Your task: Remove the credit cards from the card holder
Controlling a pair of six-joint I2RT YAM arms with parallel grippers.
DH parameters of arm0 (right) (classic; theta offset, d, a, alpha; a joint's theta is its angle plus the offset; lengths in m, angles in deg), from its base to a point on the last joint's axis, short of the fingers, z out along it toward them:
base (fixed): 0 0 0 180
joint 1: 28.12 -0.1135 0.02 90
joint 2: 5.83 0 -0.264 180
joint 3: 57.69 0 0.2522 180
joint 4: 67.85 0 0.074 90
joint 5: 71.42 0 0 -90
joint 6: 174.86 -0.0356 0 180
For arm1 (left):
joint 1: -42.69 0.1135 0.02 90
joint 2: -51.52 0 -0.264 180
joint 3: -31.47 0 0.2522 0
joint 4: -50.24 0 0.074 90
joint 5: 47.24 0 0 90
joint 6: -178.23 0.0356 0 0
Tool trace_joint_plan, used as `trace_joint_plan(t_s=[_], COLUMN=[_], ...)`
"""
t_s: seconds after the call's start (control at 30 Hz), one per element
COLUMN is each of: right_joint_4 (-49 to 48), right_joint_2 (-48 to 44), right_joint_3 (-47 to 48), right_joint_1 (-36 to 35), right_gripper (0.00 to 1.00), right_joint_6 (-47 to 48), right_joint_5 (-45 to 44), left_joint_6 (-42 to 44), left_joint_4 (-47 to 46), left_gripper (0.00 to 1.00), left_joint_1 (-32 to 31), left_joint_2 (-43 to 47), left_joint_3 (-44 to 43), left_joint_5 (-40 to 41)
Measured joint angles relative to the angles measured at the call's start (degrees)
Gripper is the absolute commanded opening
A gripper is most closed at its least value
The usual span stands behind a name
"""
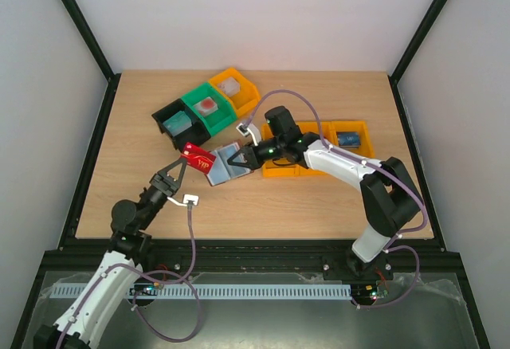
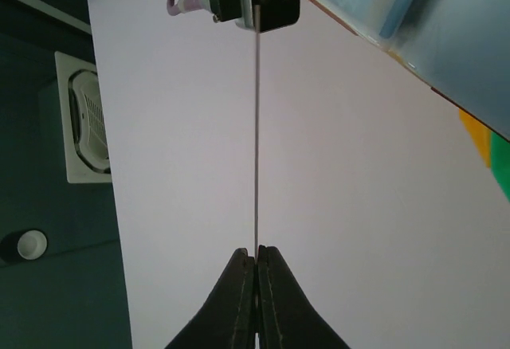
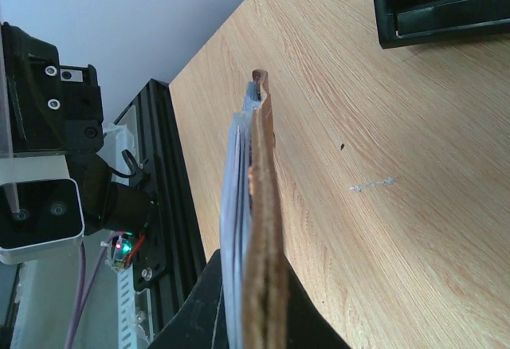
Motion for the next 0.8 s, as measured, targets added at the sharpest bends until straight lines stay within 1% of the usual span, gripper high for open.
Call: trace_joint_plan(t_s=[0.1, 0.23, 0.33, 0.4, 0.5, 0.53, 0.57, 0.67, 0.73, 0.8], right_joint_4=[0.1, 0.6, 1.5, 1.8, 1.6, 1.6, 1.7, 1.7, 2.6, 4.8], right_joint_2=[0.0, 0.1, 1.0, 2.6, 5.8, 7.0, 8.0, 11.4, 13.0, 13.8], right_joint_3=[0.0, 0.0, 0.3, 0.8, 1.1, 1.2, 1.3, 2.1, 3.0, 4.4], right_joint_1=[0.0, 0.0, -0.2, -0.7, -2.6, -3.3, -3.9, -5.2, -5.4, -5.4], right_gripper=[0.02, 0.02, 0.02, 0.02, 0.02, 0.03, 0.07, 0.24, 0.33, 0.46], right_joint_6=[0.0, 0.0, -0.5, -1.3, -2.8, -3.2, -3.6, -4.7, -5.2, -4.2], right_joint_5=[-0.2, -0.3, -0.8, -1.4, -1.4, -1.4, -1.4, -1.3, -1.5, -2.2], left_joint_6=[1.6, 1.3, -1.8, -5.2, -9.2, -10.1, -11.1, -13.5, -16.3, -22.6], left_joint_4=[-0.7, -1.5, -1.3, -0.9, -0.7, -0.6, -0.7, 0.3, 1.9, 7.4], left_gripper=[0.02, 0.02, 0.02, 0.02, 0.02, 0.03, 0.02, 0.02, 0.02, 0.02], left_joint_1=[-0.5, -1.6, -3.1, -4.2, -5.1, -5.2, -5.6, -6.4, -7.1, -7.9], left_joint_2=[-1.3, -3.0, -5.8, -8.2, -9.4, -9.3, -9.2, -9.0, -8.9, -8.8], left_joint_3=[0.0, -0.1, -1.7, -4.4, -7.7, -8.2, -8.5, -8.5, -8.7, -11.2], left_joint_5=[0.2, 2.3, 6.0, 9.2, 12.3, 12.9, 13.4, 14.7, 15.2, 15.4])
